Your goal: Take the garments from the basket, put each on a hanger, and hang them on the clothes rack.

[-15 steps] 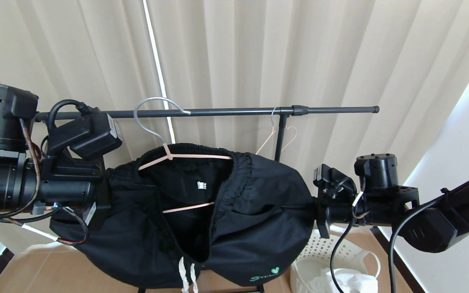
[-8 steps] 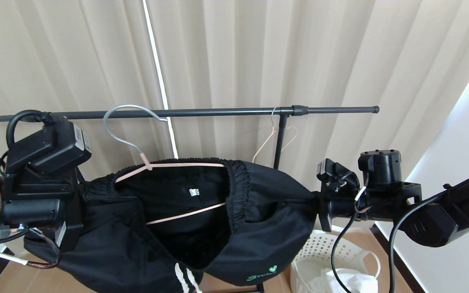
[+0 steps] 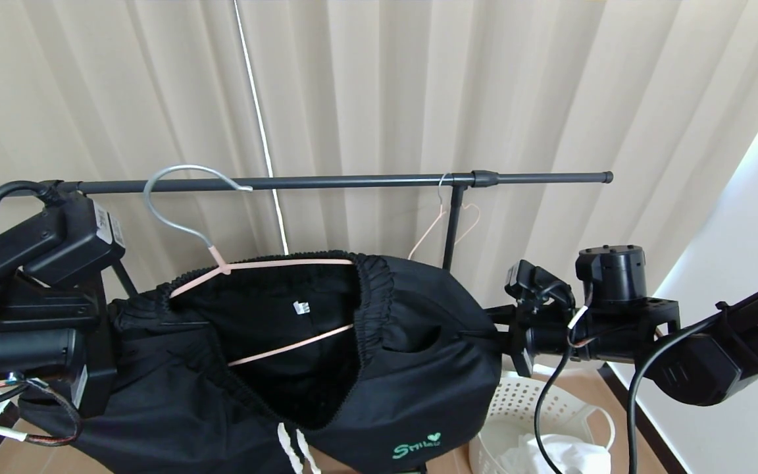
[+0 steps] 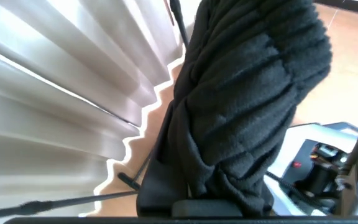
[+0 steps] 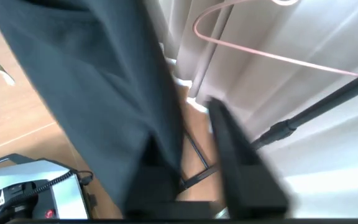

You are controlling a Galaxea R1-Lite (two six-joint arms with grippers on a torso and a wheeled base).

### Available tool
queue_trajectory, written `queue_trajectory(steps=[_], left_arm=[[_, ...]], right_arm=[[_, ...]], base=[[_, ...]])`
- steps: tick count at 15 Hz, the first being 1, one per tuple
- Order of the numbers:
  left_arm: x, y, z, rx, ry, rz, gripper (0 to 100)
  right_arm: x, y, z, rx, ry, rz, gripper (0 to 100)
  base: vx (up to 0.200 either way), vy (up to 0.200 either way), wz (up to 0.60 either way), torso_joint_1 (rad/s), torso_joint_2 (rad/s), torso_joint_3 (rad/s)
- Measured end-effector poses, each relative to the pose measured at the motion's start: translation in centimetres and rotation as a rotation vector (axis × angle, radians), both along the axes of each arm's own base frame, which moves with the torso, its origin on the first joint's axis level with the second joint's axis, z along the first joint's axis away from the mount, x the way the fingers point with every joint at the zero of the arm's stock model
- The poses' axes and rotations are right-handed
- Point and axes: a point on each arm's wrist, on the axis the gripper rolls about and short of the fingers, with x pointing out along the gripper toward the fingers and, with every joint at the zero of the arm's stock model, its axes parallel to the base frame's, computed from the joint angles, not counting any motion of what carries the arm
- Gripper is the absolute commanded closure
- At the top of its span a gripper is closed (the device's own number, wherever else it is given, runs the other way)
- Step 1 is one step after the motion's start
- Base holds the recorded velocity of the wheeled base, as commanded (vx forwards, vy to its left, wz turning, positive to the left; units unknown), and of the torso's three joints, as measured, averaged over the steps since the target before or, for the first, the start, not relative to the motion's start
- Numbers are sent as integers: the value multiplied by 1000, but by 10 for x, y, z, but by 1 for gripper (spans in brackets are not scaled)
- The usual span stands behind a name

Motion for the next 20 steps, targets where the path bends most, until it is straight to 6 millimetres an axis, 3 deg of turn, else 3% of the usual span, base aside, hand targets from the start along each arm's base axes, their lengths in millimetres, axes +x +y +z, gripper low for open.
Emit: queue_trajectory(steps=[8,16,20], left_arm=[[18,5,-23,56,103,100,100],[64,0,-66,264,184,310,100],[95,-5,-82,210,166,451,100]], right_arm=[[-18,4,28,54,-137,34,0],[-24,3,41,66,-178,32,0],[-24,3,41,66,-180,32,0]], base=[[0,0,0,0,0,0],[0,0,0,0,0,0],[0,0,0,0,0,0]])
